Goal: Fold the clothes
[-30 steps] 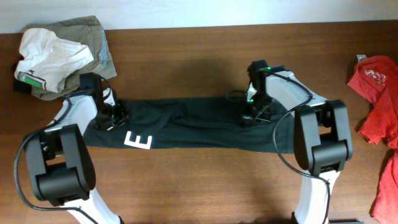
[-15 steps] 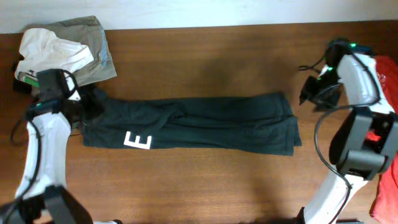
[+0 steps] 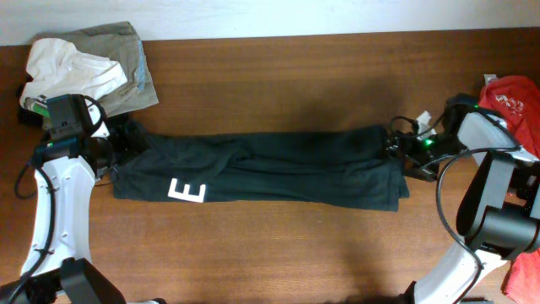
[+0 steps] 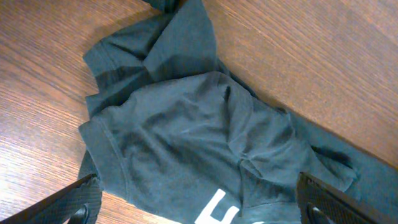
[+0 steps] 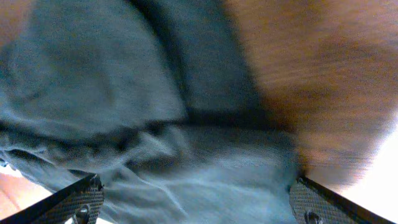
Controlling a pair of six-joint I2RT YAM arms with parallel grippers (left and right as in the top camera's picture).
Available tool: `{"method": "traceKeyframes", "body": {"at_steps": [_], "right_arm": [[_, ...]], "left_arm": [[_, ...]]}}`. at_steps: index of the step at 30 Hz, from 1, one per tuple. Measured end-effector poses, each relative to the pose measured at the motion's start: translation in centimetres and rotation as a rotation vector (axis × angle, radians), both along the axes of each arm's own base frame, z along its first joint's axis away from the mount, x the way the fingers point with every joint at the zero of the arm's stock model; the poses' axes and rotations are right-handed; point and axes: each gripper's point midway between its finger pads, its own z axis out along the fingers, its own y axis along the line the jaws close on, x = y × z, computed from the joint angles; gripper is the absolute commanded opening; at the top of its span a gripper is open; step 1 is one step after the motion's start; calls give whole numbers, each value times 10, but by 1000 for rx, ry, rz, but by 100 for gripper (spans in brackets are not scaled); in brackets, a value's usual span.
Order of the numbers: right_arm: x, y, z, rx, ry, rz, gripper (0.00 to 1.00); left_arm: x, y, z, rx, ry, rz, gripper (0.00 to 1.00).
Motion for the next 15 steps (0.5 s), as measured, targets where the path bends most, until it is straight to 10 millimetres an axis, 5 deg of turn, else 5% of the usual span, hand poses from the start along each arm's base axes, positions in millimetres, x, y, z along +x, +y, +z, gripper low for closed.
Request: {"method": "traceKeyframes", "body": {"at_steps": [6, 12, 15], "right_arm": [[6, 65, -12, 9, 19, 60, 4], [-8, 48, -16, -77, 169, -52, 4], [-13, -9, 2, -206, 269, -153, 4]], "left_arm": [[0, -2, 0, -10, -2, -4, 99], [0, -2, 0, -10, -3, -5, 99], [0, -2, 0, -13, -3, -6, 99]]}}
